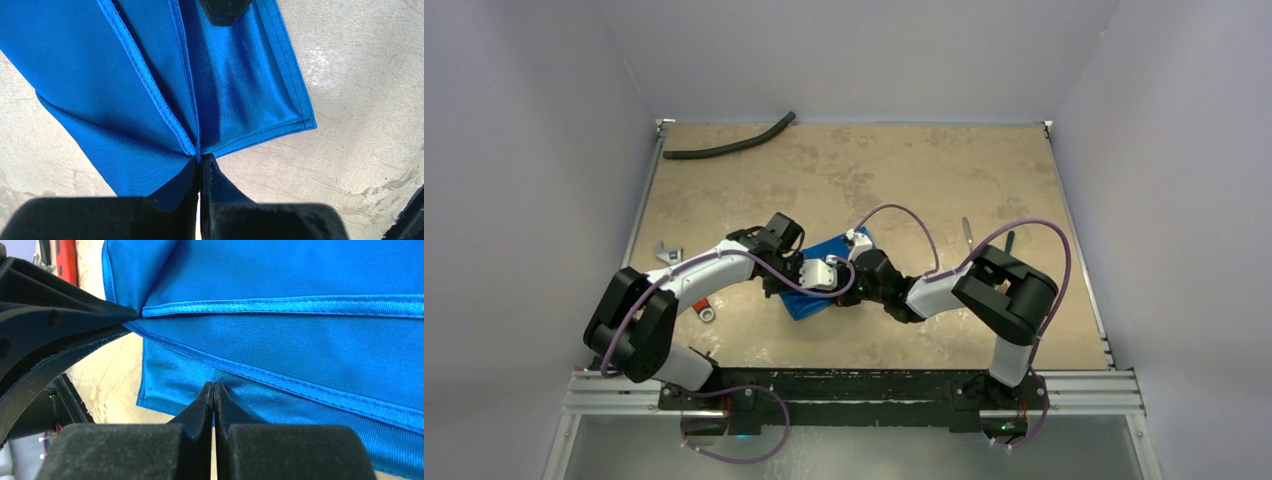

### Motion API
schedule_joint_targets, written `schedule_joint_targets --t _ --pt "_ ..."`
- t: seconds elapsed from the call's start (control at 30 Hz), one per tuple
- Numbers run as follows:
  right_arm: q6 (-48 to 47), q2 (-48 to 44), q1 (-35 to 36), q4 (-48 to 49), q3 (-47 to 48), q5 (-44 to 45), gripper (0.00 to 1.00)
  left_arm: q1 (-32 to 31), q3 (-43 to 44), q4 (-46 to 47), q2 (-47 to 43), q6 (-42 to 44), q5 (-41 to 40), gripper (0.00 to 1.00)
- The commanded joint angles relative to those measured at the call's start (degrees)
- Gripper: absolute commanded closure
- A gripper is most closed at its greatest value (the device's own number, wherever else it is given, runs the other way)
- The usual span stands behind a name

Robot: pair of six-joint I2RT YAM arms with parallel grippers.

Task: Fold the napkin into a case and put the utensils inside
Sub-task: Smooth out the 2/3-rectangle-folded napkin at the center of the board.

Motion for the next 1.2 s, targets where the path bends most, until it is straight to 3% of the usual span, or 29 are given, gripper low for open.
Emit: schedule_joint_targets --t 0.0,0.4,1.17 --pt "3.04 1.69 0.01 -4.49 -0.56 3.93 1.00 0.03 2.62 -1.86 -2.37 1.24 1.02 1.00" --pt "9.30 3.72 -1.39 -3.20 -3.01 4.69 1.00 -0.44 0.98 -3.77 -2.98 3.35 1.83 1.00" --pt "10.03 3.54 -2.03 -3.32 -3.04 5.38 1.00 -4.61 -7.89 0.82 -1.85 3.40 0.54 1.00"
